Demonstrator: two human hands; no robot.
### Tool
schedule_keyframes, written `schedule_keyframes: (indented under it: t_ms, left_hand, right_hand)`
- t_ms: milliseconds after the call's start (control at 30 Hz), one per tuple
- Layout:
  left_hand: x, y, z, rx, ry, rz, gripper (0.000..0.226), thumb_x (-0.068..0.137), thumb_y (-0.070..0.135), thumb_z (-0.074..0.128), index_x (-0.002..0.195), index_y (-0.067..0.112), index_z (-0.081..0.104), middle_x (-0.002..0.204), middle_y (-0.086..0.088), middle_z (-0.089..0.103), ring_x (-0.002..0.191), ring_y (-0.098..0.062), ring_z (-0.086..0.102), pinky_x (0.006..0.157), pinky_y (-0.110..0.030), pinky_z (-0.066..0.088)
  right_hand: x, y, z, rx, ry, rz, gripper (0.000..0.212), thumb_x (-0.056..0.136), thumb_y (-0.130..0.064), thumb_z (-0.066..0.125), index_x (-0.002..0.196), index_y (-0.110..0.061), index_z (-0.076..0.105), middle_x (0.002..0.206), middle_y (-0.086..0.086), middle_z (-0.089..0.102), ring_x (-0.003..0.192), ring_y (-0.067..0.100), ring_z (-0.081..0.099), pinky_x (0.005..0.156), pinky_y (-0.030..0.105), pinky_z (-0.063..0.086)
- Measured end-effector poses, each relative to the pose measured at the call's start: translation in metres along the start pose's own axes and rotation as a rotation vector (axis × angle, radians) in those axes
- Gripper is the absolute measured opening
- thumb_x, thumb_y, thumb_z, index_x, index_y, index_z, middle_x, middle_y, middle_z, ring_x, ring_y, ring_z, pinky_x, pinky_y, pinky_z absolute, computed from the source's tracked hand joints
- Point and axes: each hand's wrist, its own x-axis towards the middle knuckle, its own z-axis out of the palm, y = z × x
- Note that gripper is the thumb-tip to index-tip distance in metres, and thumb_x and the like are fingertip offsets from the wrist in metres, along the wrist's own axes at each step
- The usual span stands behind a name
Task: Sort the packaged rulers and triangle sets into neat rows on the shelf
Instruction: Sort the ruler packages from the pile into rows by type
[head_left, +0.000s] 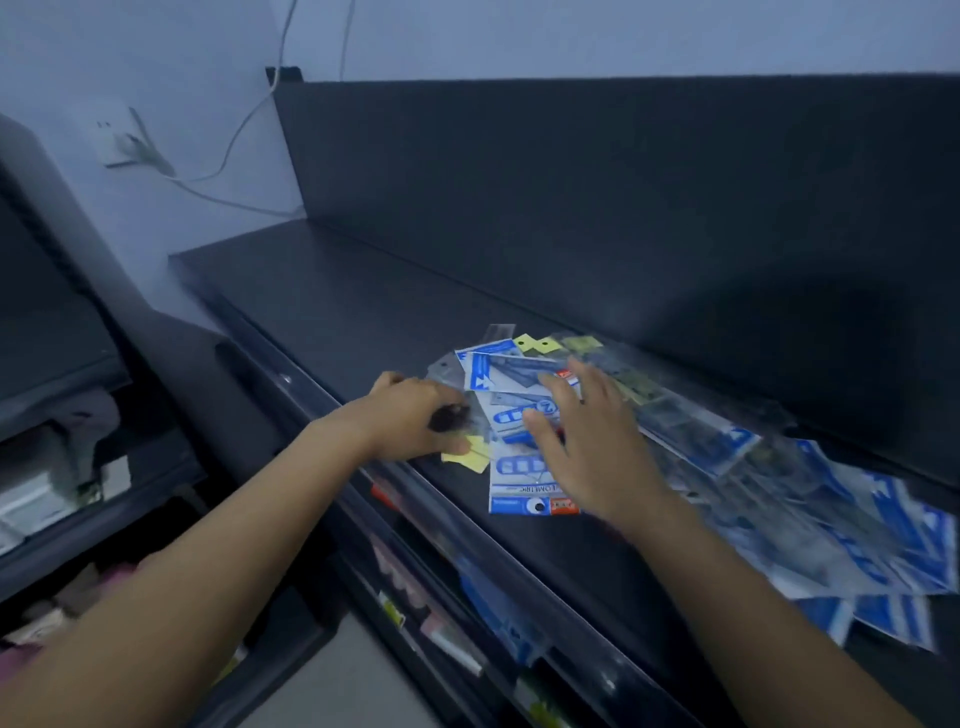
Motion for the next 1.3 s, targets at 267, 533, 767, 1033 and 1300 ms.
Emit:
schedule_keyframes:
  t_ms: [267,533,767,1033,1300]
  left_hand:
    - [0.052,-0.053,-0.019,-0.224,-0.041,0.230,0.023,0.076,0.045,0.076,0.090,0.030,0.065,0.089,0.018,0.064,0.091,0.005,0.052,0.087,-0.024,0.020]
    - [0.077,-0.114,-0.076,-0.392,-0.284,0.489,0.007,0.089,0.017,0.067,0.088,0.023,0.071,0.088,0.009,0.073,0.082,-0.004,0.064,0.083,-0.025,0.047]
    - [0.093,-0.140,-0.090,-0.507,-0.169,0.521,0.008,0.093,0.024,0.062,0.093,0.024,0.070,0.098,0.008,0.071,0.098,-0.010,0.065,0.095,-0.033,0.048]
    - [0.104,-0.116,-0.074,-0.809,-0.191,0.508,0.011,0.095,0.016,0.059,0.094,0.008,0.066,0.086,-0.005,0.075,0.065,-0.012,0.064,0.068,-0.024,0.053]
    - [0.101,-0.069,-0.067,-0.980,-0.322,0.446,0.015,0.099,0.014,0.050,0.088,0.005,0.055,0.074,-0.004,0.072,0.053,-0.019,0.060,0.046,-0.022,0.042]
  right_hand:
    - [0.027,-0.003,0.030,-0.017,0.052,0.195,0.064,0.093,-0.058,0.015,0.143,-0.024,0.035,0.154,0.005,0.023,0.142,0.020,0.015,0.115,0.038,0.016]
    - [0.059,-0.040,0.021,-0.291,-0.090,0.674,0.068,0.074,-0.078,0.047,0.076,-0.011,0.059,0.112,0.011,0.059,0.112,0.030,0.048,0.093,0.039,0.038]
    - [0.077,-0.062,0.022,-0.107,-0.068,0.910,0.059,0.068,-0.069,0.066,0.062,-0.017,0.039,0.079,0.002,0.059,0.092,0.025,0.061,0.073,0.032,0.043]
    - [0.069,-0.060,0.010,0.241,0.135,0.958,0.025,0.082,-0.017,0.068,0.062,-0.011,0.054,0.060,0.006,0.059,0.050,0.015,0.056,0.049,0.023,0.036]
    - [0.041,-0.066,-0.021,1.241,0.348,1.017,0.013,0.080,0.004,0.051,0.077,-0.008,0.055,0.068,0.007,0.051,0.036,0.010,0.050,0.038,0.020,0.044]
